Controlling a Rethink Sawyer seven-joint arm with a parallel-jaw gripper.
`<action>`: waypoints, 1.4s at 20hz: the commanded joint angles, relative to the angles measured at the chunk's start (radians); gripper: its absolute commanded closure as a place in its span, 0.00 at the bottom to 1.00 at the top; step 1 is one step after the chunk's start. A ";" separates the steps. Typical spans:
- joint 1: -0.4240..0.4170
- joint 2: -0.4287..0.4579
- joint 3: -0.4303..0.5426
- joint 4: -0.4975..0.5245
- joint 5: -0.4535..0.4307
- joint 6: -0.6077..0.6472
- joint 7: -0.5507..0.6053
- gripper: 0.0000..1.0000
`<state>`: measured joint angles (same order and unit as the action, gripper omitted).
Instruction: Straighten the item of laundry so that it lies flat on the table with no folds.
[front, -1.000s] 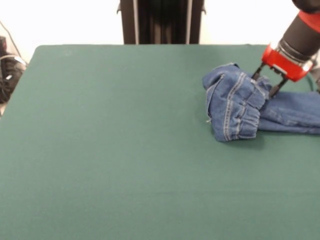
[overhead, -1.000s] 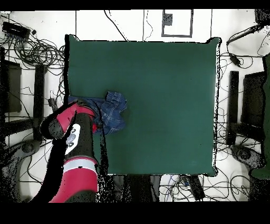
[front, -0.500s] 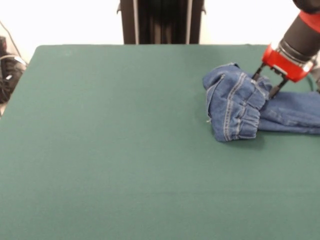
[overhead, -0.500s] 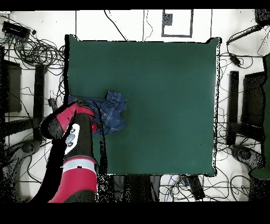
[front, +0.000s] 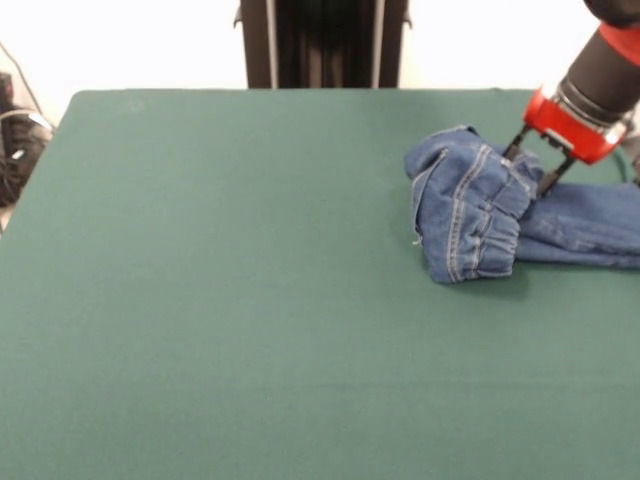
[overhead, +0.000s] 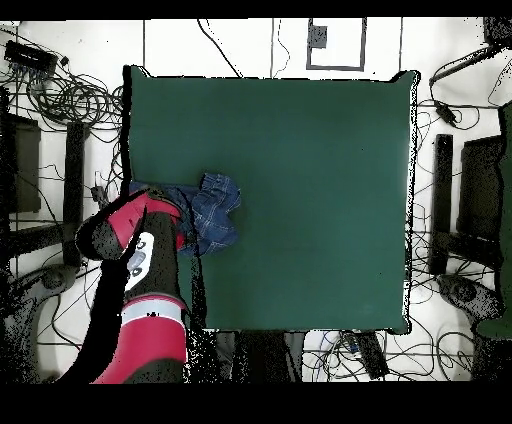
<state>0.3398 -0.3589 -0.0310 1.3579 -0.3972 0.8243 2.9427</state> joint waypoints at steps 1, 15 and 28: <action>-0.021 -0.010 0.061 -0.029 0.045 0.050 -0.027 0.00; 0.021 -0.053 0.053 -0.042 0.102 0.161 0.011 0.00; 0.004 -0.021 0.056 -0.097 0.082 0.169 -0.019 0.00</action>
<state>0.3385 -0.4192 -0.0313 1.3037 -0.3444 0.9088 2.9427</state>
